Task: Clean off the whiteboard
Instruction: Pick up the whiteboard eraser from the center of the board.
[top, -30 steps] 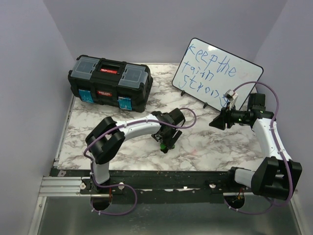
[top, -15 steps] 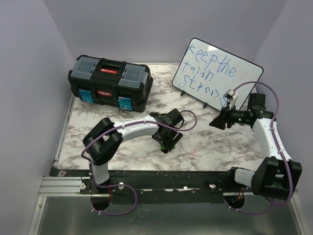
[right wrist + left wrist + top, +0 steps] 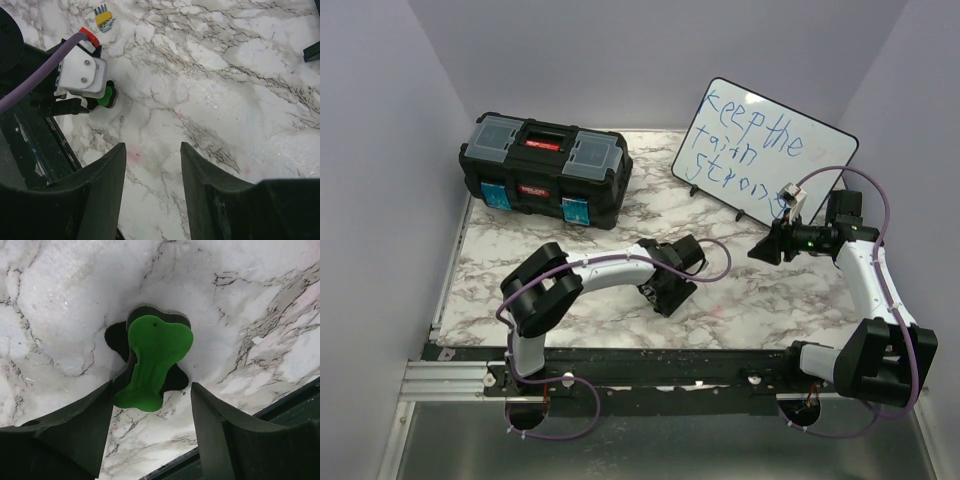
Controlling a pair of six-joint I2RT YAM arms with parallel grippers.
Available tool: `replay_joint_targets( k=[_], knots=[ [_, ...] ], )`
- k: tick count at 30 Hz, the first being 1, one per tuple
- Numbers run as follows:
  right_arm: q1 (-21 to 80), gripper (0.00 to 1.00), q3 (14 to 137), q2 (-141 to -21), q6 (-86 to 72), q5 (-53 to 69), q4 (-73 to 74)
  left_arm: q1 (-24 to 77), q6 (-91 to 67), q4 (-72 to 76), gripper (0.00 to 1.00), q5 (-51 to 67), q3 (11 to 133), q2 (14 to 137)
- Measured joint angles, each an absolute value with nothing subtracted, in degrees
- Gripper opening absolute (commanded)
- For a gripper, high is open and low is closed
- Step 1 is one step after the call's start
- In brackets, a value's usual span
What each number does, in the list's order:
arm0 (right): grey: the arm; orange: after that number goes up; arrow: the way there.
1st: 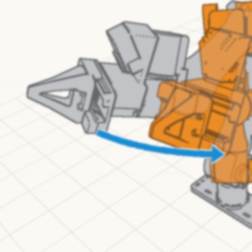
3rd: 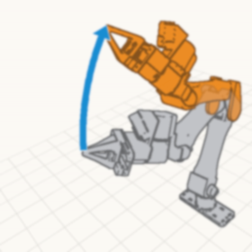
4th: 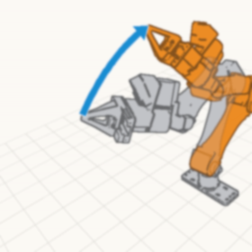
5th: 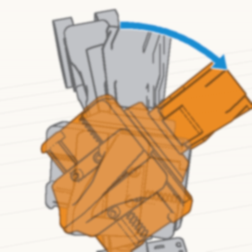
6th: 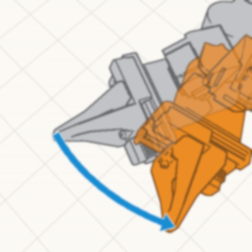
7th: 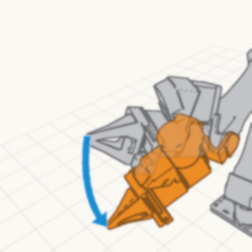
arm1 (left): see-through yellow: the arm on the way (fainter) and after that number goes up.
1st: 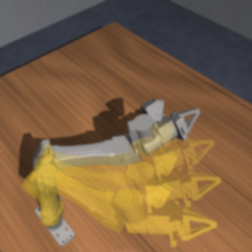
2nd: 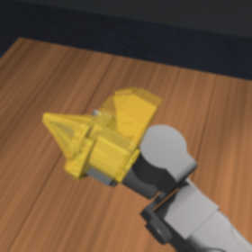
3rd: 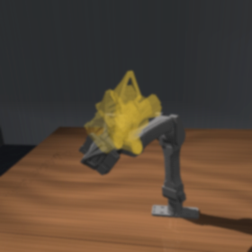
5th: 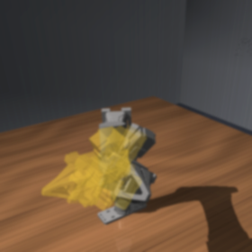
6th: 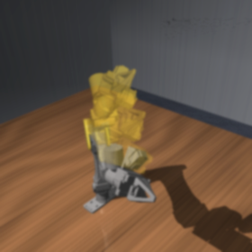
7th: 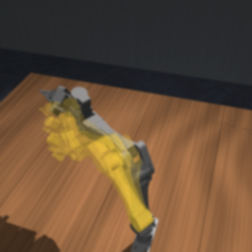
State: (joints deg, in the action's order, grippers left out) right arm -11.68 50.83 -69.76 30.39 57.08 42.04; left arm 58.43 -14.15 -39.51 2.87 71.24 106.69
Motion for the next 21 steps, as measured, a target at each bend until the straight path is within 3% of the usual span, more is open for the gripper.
replay_joint_targets(
  k=[14, 18, 21],
  knots=[
    [-11.7, 0.51, 50.8, -69.8, 30.4, 57.1, 42.1, 58.6, -22.3, -40.5, 0.37, -2.2, 72.7, 107.9],
    [-11.7, 0.51, 50.8, -69.8, 30.4, 57.1, 42.1, 58.6, -23.2, -41.8, 0.37, -4.1, 73.1, 107.9],
    [-11.7, 0.51, 50.8, -69.8, 30.4, 57.1, 42.1, 58.6, -23.6, -42.4, 0.48, -4.5, 73.5, 107.9]
  ],
)
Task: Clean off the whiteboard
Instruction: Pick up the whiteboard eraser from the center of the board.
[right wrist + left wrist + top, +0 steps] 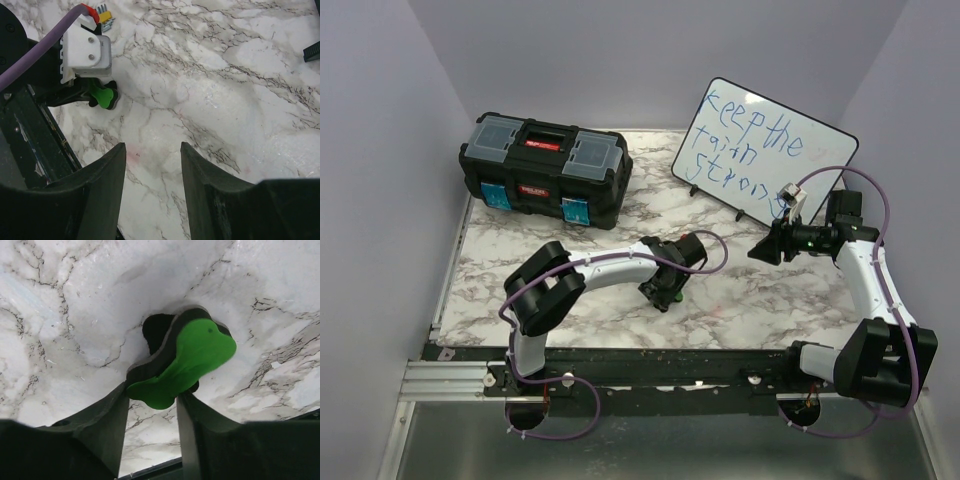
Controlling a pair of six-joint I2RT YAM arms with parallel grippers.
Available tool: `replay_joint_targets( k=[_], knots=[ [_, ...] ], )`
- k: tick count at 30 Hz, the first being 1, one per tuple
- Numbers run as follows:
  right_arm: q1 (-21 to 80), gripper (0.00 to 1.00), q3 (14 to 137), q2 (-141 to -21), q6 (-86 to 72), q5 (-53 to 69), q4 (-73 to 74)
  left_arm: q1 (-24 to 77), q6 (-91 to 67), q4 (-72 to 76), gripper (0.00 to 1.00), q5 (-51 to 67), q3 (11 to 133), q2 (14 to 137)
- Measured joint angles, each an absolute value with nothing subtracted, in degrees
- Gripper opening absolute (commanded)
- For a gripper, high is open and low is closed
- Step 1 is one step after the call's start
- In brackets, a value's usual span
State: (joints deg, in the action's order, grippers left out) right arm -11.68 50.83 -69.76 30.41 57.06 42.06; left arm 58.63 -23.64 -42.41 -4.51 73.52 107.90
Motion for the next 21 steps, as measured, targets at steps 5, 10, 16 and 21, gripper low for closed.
replay_joint_targets(
  k=[5, 10, 16, 21],
  knots=[
    [-11.7, 0.51, 50.8, -69.8, 30.4, 57.1, 42.1, 58.6, -23.6, -42.5, 0.55, -4.3, 73.6, 106.5],
    [-11.7, 0.51, 50.8, -69.8, 30.4, 57.1, 42.1, 58.6, -21.0, -41.3, 0.54, -3.1, 73.6, 102.5],
    [-11.7, 0.51, 50.8, -69.8, 30.4, 57.1, 42.1, 58.6, -16.4, -40.2, 0.49, 0.6, 75.2, 103.7],
    [-11.7, 0.51, 50.8, -69.8, 30.4, 57.1, 42.1, 58.2, -14.2, -39.4, 0.47, 2.0, 76.1, 107.5]
  ],
)
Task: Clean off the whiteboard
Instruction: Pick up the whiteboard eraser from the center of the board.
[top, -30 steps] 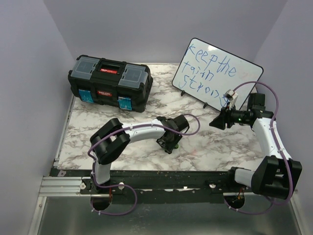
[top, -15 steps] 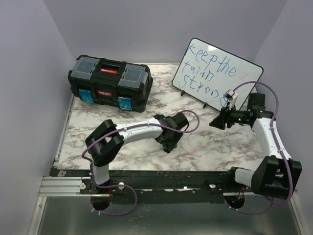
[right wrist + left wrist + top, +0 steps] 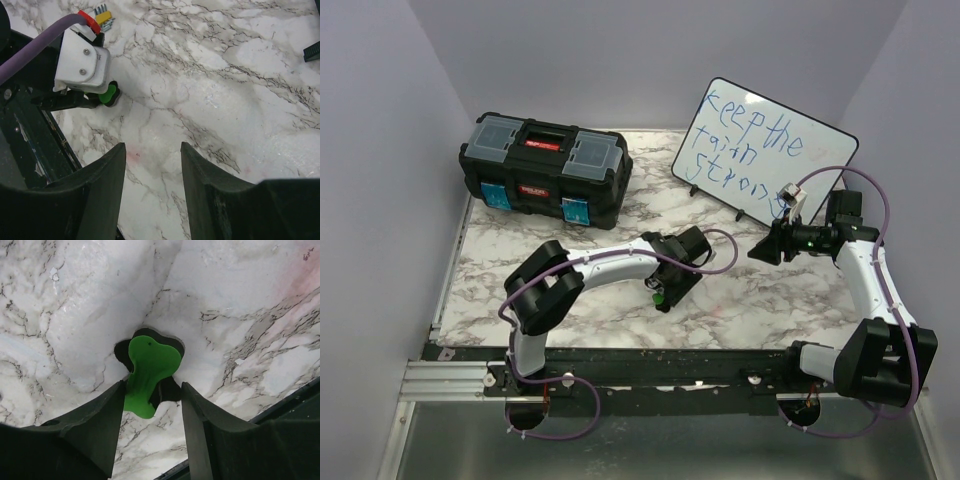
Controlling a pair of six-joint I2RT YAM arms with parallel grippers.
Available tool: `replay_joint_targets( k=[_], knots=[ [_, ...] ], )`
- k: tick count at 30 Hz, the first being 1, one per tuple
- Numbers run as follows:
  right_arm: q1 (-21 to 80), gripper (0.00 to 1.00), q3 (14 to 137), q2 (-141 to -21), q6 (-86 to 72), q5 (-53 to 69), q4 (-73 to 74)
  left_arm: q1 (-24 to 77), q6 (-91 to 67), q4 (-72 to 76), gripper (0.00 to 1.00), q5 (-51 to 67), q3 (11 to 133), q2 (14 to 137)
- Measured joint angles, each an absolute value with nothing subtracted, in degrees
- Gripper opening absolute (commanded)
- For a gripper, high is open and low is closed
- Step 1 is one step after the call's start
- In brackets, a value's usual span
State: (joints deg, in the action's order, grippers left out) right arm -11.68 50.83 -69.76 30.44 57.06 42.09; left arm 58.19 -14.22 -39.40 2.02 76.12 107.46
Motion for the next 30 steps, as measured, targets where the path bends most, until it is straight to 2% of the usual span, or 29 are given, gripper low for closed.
replay_joint_targets(
  k=[6, 30],
  knots=[
    [-11.7, 0.51, 50.8, -69.9, 30.5, 57.1, 42.1, 57.6, -12.4, -39.2, 0.44, 2.2, 77.6, 108.9],
    [-11.7, 0.51, 50.8, -70.1, 30.5, 57.1, 42.1, 56.7, -10.3, -39.1, 0.50, 3.8, 78.9, 108.5]
  ],
)
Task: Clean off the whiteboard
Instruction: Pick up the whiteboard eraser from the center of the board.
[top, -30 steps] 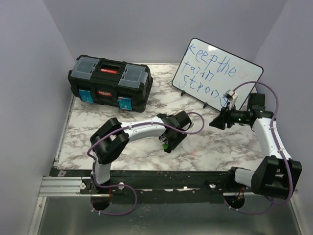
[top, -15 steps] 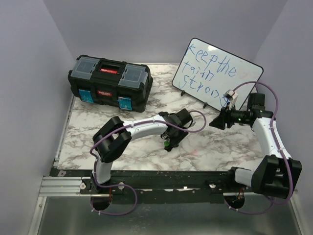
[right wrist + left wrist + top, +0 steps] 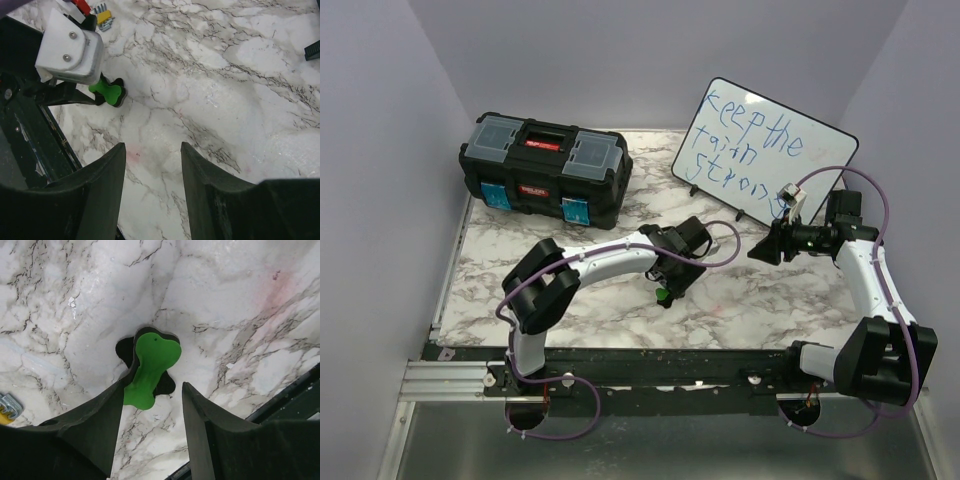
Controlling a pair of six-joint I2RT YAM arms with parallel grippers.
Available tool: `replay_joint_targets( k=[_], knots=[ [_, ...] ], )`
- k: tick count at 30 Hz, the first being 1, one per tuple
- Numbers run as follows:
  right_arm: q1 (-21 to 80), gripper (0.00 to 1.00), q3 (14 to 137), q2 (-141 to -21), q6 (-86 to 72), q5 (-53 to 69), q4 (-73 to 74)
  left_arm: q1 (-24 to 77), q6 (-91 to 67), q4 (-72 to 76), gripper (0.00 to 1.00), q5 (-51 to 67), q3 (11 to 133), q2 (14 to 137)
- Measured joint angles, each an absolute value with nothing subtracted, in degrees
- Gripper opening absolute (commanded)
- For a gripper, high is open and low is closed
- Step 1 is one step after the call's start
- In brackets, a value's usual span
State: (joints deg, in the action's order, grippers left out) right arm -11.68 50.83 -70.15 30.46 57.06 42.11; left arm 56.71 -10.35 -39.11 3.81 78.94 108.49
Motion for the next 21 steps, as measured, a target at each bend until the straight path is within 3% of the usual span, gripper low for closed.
replay_joint_targets(
  k=[21],
  knots=[
    [-11.7, 0.51, 50.8, -70.1, 30.4, 57.0, 42.1, 52.6, -8.1, -37.6, 0.47, 11.3, 78.1, 109.8]
  ],
)
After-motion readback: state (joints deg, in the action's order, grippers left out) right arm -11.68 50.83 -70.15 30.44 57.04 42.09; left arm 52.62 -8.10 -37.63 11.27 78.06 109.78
